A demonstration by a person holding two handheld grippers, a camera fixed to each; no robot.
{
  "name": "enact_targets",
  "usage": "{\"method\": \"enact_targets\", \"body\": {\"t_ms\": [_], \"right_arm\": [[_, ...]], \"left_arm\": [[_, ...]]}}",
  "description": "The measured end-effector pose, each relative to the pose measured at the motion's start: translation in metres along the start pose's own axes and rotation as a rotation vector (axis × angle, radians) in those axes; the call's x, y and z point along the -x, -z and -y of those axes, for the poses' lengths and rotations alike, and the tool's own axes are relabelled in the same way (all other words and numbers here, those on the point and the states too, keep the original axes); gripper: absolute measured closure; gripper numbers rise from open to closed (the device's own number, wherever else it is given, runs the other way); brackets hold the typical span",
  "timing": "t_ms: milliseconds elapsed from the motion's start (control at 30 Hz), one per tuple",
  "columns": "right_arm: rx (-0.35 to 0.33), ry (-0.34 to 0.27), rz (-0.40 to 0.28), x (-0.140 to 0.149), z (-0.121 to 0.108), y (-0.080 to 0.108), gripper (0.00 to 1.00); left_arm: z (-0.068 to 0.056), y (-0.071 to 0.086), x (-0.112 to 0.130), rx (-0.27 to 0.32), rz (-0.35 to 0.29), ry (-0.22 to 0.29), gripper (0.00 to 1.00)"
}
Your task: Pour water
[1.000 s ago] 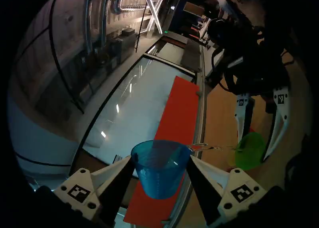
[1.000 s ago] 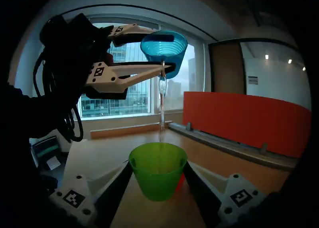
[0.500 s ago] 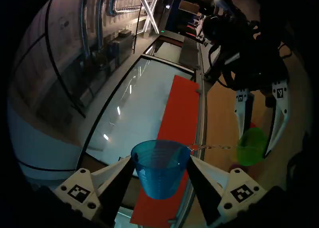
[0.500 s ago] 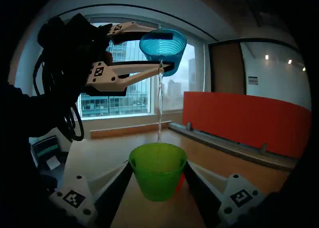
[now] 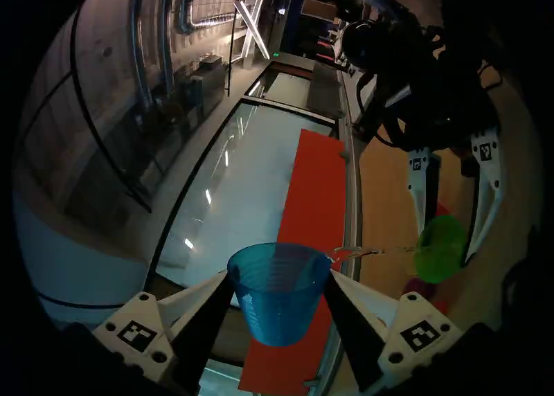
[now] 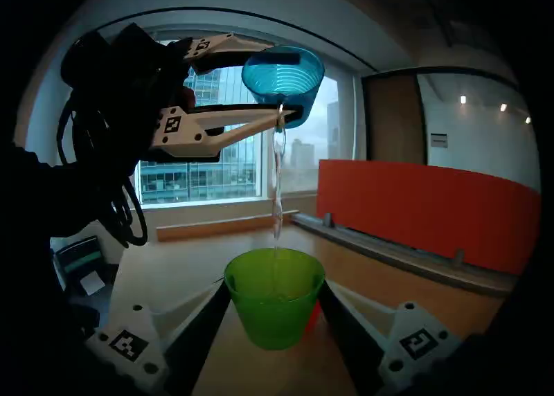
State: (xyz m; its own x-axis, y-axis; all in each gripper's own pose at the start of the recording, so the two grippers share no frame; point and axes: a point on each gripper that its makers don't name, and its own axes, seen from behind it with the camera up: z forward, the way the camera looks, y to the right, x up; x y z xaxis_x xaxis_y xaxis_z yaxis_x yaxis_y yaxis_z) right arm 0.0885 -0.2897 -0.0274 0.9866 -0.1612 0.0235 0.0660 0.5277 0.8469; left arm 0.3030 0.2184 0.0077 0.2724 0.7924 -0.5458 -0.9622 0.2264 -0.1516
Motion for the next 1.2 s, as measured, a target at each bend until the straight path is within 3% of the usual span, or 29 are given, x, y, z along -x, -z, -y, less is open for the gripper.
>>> {"method": "enact_targets", "body": {"t_ms": [1200], "right_arm": [[0.005,0.001,-0.007,-0.002,0.000,0.001,0.10]], "left_arm": [[0.007,0.000,-0.011,-0.021,-0.003,-0.178,0.14]]}}
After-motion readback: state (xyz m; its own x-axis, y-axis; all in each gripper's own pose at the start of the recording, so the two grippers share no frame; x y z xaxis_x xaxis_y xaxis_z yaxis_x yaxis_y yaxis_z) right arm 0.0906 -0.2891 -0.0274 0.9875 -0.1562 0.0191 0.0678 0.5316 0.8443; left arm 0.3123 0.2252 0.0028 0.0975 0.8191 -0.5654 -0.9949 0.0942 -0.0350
